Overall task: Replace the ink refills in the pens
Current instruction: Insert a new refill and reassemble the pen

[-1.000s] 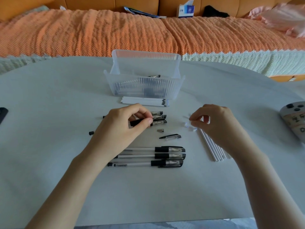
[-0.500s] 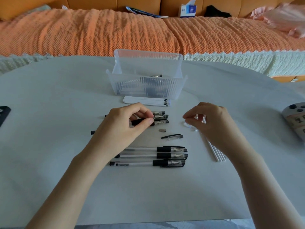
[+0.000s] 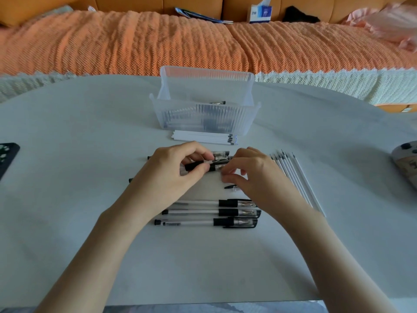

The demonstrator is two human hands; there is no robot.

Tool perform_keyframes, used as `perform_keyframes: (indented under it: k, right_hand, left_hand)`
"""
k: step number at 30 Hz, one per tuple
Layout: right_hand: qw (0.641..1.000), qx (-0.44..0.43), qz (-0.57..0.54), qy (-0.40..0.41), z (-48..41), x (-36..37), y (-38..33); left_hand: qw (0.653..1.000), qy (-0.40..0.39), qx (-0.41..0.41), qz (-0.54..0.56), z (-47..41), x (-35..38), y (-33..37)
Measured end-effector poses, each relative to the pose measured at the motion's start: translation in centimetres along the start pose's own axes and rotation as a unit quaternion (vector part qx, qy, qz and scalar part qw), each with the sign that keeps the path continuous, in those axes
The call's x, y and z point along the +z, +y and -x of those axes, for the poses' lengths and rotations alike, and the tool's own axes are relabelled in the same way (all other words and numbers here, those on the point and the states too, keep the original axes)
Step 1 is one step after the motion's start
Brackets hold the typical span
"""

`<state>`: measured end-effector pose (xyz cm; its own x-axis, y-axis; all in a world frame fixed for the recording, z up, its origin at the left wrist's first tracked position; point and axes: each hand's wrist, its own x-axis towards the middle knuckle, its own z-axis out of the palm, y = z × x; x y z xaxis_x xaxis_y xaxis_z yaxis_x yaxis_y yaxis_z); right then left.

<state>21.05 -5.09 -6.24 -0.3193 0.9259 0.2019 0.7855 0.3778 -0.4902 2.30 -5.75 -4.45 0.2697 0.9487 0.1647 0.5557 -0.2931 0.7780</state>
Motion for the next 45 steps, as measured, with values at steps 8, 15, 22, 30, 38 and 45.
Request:
perform_keyframes:
  k: [8,15,22,30,38,45]
  right_hand:
    - [0.993,0.043,-0.098,0.042,0.3,-1.5,-0.6]
    - [0.983,0.055,-0.154,0.078,0.6,-2.3,-0.6]
    - [0.935,0.094,-0.336,0.059,0.9,-2.7,-0.7]
    - [0.917,0.092,-0.385,0.056,0.6,-2.5,-0.6]
    - [0.934,0.100,-0.341,0.037,0.7,-2.2,-1.3]
    - [0.959,0.091,-0.266,0.023,0.7,-1.9,-1.6]
  left_hand:
    - [1.000,0.000,-0.007,-0.005,0.0,-0.2,0.0]
    - [1.000,0.005,-0.008,0.005,0.0,0.0,0.2]
    - [1.000,0.010,-0.013,0.023,-0.1,0.1,0.2]
    - [1.000,0.009,-0.013,0.020,0.0,0.1,0.4]
    - [1.000,0.010,-0.008,0.026,0.0,0.1,0.6]
    - [1.000,0.006,0.002,0.029,0.1,0.6,0.8]
